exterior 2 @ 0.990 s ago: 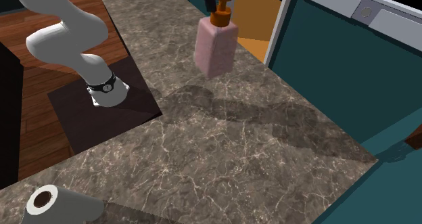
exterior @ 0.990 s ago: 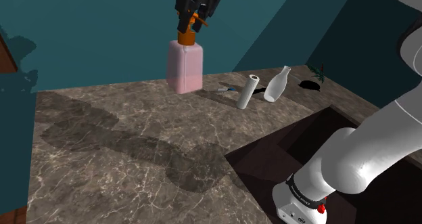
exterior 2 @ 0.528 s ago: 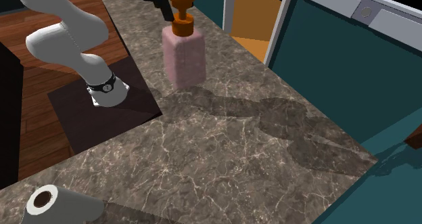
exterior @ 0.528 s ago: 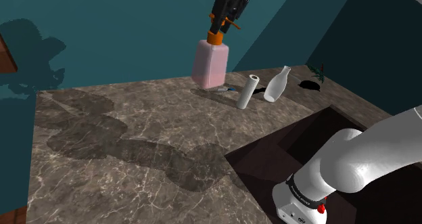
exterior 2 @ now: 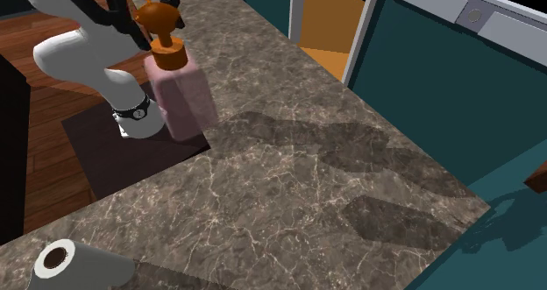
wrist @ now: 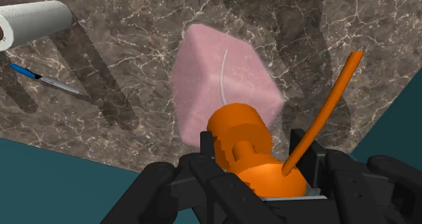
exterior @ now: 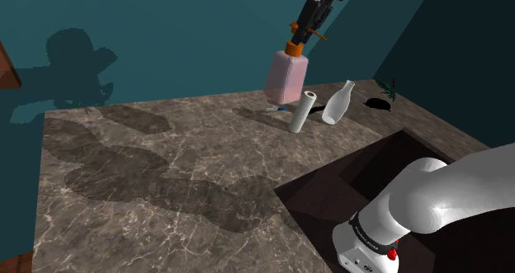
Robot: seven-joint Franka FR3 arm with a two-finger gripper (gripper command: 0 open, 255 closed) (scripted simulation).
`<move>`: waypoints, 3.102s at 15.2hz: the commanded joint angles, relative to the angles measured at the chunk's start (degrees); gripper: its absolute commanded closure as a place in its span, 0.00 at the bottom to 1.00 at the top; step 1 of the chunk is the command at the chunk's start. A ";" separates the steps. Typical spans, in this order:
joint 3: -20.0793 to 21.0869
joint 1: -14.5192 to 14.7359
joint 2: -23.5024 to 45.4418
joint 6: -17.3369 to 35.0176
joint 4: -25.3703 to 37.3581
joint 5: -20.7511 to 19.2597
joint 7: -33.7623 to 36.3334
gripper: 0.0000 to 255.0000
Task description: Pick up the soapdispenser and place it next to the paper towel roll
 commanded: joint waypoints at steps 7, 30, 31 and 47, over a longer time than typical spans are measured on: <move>-8.68 -2.91 -3.17 -2.21 -2.30 -1.93 -11.04 1.00; -28.61 -9.04 1.64 -1.75 -0.22 -6.52 -36.30 1.00; -28.60 -9.10 1.38 -0.99 -1.23 -6.60 -36.34 1.00; -29.06 -9.90 -0.93 11.05 -15.55 -7.46 -37.39 1.00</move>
